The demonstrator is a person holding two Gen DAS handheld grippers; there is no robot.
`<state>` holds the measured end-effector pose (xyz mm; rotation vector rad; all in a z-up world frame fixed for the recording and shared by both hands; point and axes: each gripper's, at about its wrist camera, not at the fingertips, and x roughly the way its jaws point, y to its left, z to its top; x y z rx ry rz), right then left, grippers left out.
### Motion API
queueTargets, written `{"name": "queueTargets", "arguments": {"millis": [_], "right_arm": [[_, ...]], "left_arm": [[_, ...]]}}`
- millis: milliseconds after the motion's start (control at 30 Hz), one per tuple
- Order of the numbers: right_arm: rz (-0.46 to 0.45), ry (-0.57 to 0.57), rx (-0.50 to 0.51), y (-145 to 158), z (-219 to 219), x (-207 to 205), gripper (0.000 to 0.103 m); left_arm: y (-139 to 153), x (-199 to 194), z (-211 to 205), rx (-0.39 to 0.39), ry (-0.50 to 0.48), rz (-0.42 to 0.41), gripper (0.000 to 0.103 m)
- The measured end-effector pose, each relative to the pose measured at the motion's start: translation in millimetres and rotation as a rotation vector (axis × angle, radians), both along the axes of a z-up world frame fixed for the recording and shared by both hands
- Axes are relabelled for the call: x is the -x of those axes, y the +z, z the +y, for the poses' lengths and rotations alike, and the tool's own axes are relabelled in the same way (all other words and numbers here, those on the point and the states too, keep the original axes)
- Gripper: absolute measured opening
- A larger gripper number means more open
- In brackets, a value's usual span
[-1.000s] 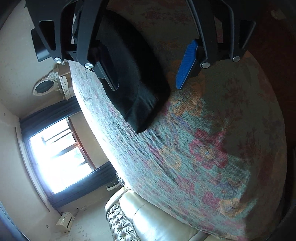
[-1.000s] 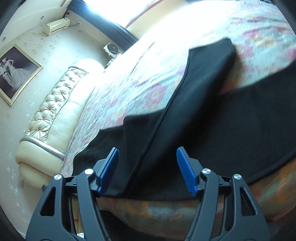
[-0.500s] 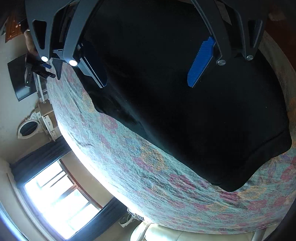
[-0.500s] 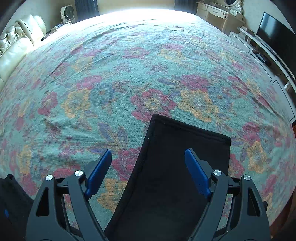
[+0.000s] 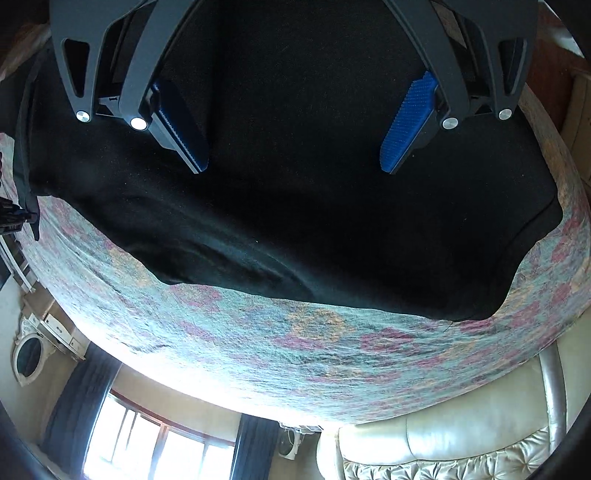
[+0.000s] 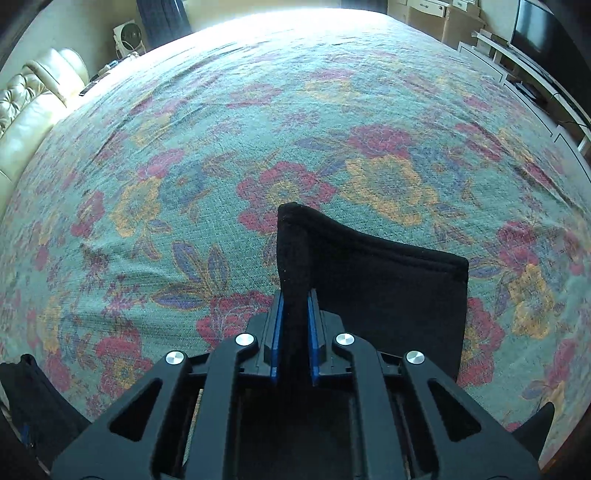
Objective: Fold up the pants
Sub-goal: 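Grasp the trouser leg hems with the right tool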
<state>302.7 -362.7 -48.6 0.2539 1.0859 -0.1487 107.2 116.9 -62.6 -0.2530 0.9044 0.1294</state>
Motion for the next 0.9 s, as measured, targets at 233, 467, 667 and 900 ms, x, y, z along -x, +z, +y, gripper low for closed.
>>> {"name": "queueTargets", "arguments": {"millis": [233, 467, 667, 900], "right_arm": [[-0.302, -0.039, -0.217, 60.6, -59.7, 111.6, 0.011], [-0.427, -0.144, -0.344, 59.4, -132.7, 233.7, 0.011], [-0.343, -0.169, -0.437, 16.5, -161.8, 278.9, 0.011], [-0.240, -0.156, -0.510, -16.9, -170.2, 307.4, 0.026]], "left_arm": [[8.3, 11.3, 5.9, 0.099, 0.015, -0.046, 0.093], [20.6, 18.5, -3.0, 0.206, 0.053, -0.061, 0.093], [24.5, 18.8, -42.4, 0.278, -0.008, -0.032, 0.093], [27.5, 20.4, -102.1, 0.307, -0.095, -0.014, 0.093]]}}
